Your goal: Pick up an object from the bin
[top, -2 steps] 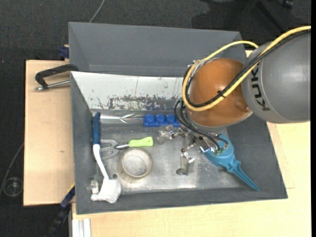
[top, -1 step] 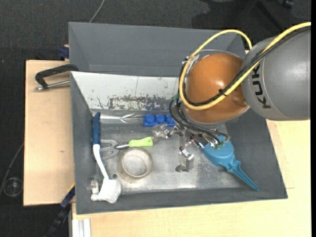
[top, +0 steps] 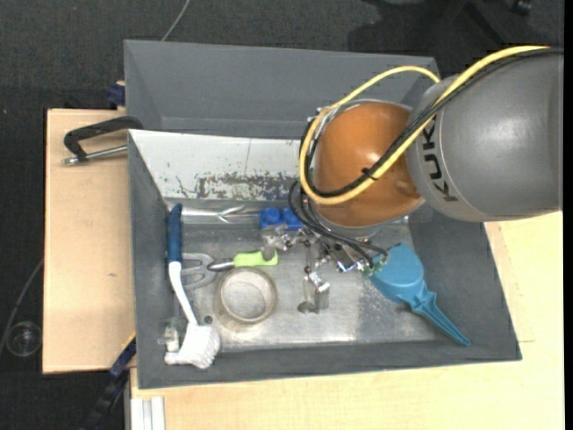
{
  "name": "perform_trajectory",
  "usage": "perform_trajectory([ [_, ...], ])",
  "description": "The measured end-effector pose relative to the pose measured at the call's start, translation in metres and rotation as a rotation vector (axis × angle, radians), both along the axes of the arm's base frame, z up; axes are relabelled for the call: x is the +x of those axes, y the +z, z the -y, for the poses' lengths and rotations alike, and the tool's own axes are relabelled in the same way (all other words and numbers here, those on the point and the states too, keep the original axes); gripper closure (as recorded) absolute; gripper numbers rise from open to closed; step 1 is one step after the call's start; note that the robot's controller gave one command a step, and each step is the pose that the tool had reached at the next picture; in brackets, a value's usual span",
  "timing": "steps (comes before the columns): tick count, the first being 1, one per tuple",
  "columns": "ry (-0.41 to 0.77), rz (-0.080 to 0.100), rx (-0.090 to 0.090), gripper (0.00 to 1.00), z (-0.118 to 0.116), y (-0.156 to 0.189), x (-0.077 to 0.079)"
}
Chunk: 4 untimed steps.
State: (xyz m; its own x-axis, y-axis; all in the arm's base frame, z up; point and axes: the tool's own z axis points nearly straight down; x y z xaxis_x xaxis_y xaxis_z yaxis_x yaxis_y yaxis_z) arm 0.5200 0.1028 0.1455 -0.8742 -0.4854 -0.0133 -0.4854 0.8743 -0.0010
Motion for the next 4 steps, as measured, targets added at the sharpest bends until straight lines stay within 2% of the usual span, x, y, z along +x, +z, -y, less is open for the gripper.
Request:
perform_trajectory([
  [1,0.248,-0.001,-0.003,0.00,-0.024,-0.030,0.000],
  [2,0.464,-0.001,-0.004,0.00,-0.034,-0.045,-0.005],
  [3,0.591,0.007,-0.009,0.00,-0.062,-0.057,0.013],
  [4,0.664,0.002,-0.005,1.00,-0.015,-0.075,-0.019],
])
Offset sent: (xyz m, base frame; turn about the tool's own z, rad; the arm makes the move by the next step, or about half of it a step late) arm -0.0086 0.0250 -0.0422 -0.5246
